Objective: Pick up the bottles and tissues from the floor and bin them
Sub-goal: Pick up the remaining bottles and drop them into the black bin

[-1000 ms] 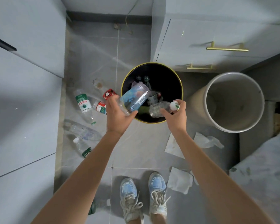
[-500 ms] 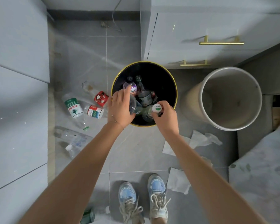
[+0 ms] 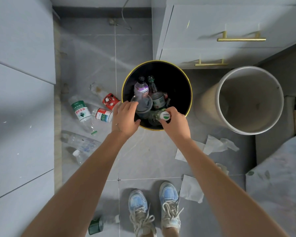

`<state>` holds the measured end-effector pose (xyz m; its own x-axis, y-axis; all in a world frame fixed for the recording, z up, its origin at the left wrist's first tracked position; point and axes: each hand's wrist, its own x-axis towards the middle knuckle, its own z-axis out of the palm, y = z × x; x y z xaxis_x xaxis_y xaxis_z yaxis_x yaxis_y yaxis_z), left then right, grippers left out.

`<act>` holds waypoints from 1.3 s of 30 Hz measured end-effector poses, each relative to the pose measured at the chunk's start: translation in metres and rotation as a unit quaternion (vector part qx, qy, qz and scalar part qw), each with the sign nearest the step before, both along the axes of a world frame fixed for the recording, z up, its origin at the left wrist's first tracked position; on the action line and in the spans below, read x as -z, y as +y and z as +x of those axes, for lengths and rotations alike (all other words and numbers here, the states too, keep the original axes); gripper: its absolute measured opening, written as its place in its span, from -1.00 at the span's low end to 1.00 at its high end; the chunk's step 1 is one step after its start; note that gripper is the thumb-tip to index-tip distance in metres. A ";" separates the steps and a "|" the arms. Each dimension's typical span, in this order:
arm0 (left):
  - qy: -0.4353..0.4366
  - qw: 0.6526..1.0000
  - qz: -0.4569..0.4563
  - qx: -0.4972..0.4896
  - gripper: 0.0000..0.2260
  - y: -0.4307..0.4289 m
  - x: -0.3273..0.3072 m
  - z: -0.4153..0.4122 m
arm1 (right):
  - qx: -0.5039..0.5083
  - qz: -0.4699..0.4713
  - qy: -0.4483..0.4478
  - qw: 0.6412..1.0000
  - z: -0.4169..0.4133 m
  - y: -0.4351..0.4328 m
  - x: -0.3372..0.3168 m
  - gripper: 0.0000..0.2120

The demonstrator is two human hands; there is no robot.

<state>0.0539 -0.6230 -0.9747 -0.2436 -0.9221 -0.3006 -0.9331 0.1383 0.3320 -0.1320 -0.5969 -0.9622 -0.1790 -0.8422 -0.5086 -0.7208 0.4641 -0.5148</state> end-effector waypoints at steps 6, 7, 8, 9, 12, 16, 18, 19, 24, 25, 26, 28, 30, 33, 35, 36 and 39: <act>0.022 0.994 -0.088 -0.064 -0.50 0.026 -0.006 0.013 | -0.094 0.017 0.086 0.992 0.002 0.001 -0.002 -0.75; 0.007 0.993 -0.096 -0.074 -0.48 0.032 -0.008 0.017 | -0.105 0.009 0.102 0.989 0.003 0.001 -0.005 -0.75; -0.010 0.992 -0.101 -0.079 -0.47 0.037 -0.009 0.022 | -0.112 -0.004 0.113 0.987 0.003 0.002 -0.008 -0.70; -0.028 0.991 -0.103 -0.084 -0.46 0.043 -0.009 0.027 | -0.118 -0.021 0.117 0.986 0.005 0.004 -0.011 -0.63; -0.060 0.989 -0.088 -0.104 -0.41 0.062 -0.011 0.044 | -0.147 -0.075 0.122 0.979 0.014 0.012 -0.019 -0.51; -0.066 0.986 -0.071 -0.134 -0.38 0.086 -0.017 0.064 | -0.180 -0.109 0.131 0.969 0.029 0.023 -0.029 -0.44; -0.076 0.984 -0.073 -0.142 -0.38 0.100 -0.021 0.076 | -0.203 -0.129 0.142 0.960 0.036 0.030 -0.032 -0.41; -0.080 0.983 -0.076 -0.145 -0.38 0.107 -0.022 0.081 | -0.218 -0.135 0.150 0.955 0.041 0.035 -0.034 -0.40; -0.092 0.976 -0.084 -0.180 -0.41 0.156 -0.025 0.109 | -0.293 -0.136 0.155 0.934 0.071 0.065 -0.045 -0.36; -0.093 0.974 -0.074 -0.194 -0.40 0.168 -0.027 0.115 | -0.307 -0.137 0.154 0.929 0.077 0.074 -0.046 -0.35; -0.096 0.971 -0.063 -0.208 -0.40 0.182 -0.029 0.120 | -0.321 -0.135 0.153 0.925 0.084 0.083 -0.046 -0.34; -0.109 0.965 -0.044 -0.233 -0.38 0.214 -0.032 0.133 | -0.351 -0.122 0.152 0.916 0.098 0.102 -0.046 -0.32; -0.121 0.958 -0.030 -0.258 -0.36 0.249 -0.031 0.147 | -0.379 -0.103 0.153 0.907 0.110 0.122 -0.045 -0.30; -0.130 0.948 -0.007 -0.289 -0.33 0.301 -0.021 0.168 | -0.405 -0.097 0.155 0.896 0.126 0.149 -0.034 -0.28; -0.141 0.945 0.016 -0.296 -0.30 0.334 -0.008 0.181 | -0.422 -0.093 0.157 0.888 0.137 0.168 -0.020 -0.28; -0.145 0.943 0.027 -0.299 -0.30 0.349 0.000 0.186 | -0.432 -0.089 0.158 0.883 0.143 0.178 -0.013 -0.28; -0.146 0.935 0.052 -0.318 -0.29 0.393 0.022 0.196 | -0.460 -0.062 0.164 0.870 0.159 0.209 0.009 -0.27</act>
